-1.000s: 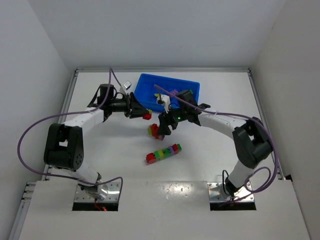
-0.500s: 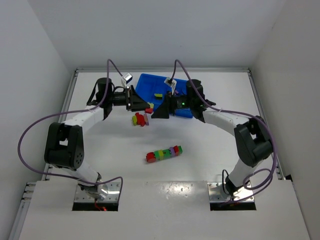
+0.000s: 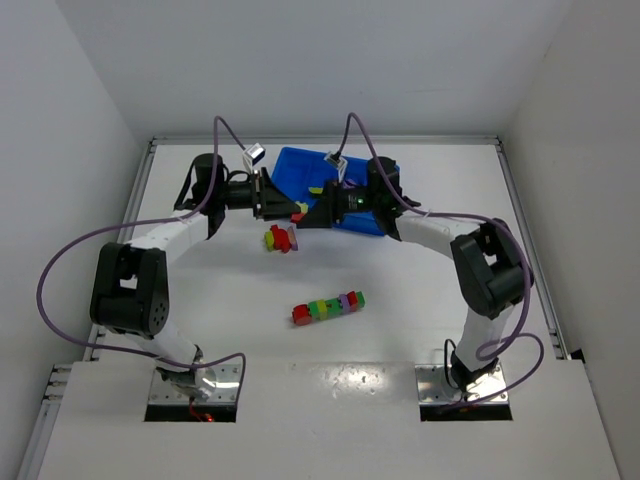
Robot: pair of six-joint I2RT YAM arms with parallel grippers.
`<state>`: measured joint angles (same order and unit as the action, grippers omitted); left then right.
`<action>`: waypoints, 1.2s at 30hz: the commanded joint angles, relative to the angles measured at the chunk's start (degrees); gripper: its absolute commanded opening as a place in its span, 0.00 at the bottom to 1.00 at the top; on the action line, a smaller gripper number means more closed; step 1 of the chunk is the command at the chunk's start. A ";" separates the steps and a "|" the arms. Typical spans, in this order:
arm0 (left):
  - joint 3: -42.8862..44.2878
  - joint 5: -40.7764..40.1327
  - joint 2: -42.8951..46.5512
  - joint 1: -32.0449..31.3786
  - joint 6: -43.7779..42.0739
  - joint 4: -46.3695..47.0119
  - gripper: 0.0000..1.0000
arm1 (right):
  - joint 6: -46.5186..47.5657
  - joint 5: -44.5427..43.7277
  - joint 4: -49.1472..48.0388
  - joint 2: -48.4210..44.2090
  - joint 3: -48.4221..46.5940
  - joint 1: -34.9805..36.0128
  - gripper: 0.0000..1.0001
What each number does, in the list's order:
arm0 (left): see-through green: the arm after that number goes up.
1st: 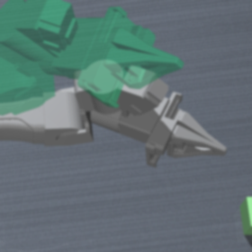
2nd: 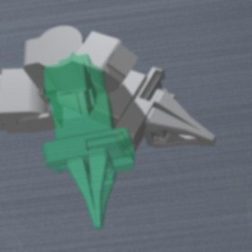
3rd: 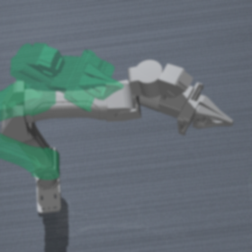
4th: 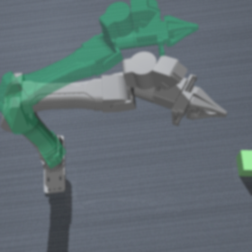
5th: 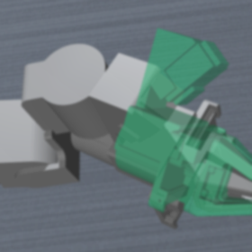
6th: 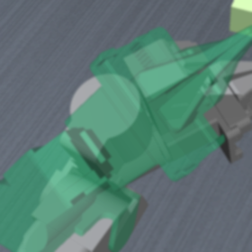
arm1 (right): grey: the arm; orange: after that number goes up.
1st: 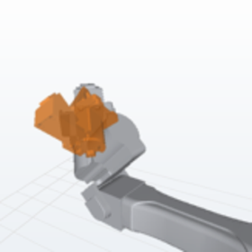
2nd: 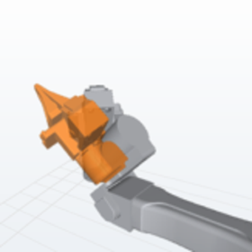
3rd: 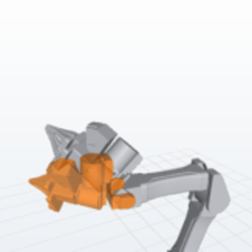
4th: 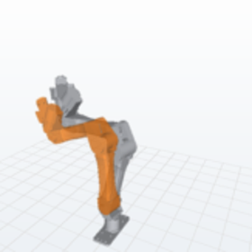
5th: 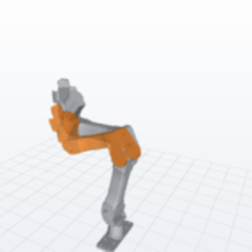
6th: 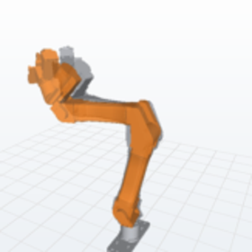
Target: Sort the legos into containers by color
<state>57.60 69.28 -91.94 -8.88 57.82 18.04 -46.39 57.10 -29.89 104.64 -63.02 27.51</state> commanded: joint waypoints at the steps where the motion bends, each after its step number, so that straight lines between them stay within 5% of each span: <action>1: 2.07 2.27 0.10 -0.52 0.45 3.05 0.00 | -2.48 -0.15 -6.31 1.17 -4.29 0.09 0.62; 7: 2.07 2.27 0.10 -0.52 0.97 3.58 0.00 | -3.53 0.37 -7.37 1.71 -6.06 0.09 0.54; 10: 2.60 2.27 0.10 -0.52 0.98 3.58 0.00 | -3.53 1.08 -7.90 2.23 -6.06 0.09 0.35; 12: 2.60 0.87 0.10 -0.52 0.98 3.58 0.00 | -3.53 2.57 -7.90 2.23 -6.06 0.09 0.13; 15: 2.60 -2.98 0.10 -0.52 1.59 4.19 0.00 | -1.78 4.42 -7.90 2.23 -5.53 0.70 0.02; 20: 1.46 -8.45 -0.51 0.01 9.84 18.92 0.00 | 2.00 7.31 -4.84 -0.04 -3.51 0.71 0.00; 31: 12.17 -17.59 -8.69 -0.61 14.60 23.62 0.00 | 22.38 9.26 14.23 -7.52 2.12 0.71 0.00; 34: 16.46 -19.78 -11.24 -1.83 8.91 18.46 0.00 | 25.20 9.26 18.28 -9.53 3.34 0.10 0.00; 36: 20.86 -21.98 -13.86 -2.71 -2.81 3.54 0.00 | 28.00 7.94 20.56 -10.68 4.05 -0.44 0.00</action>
<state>72.97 52.73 -103.13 -10.13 67.42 31.86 -26.44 63.51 -13.87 97.97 -59.61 28.23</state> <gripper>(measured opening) 0.405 0.002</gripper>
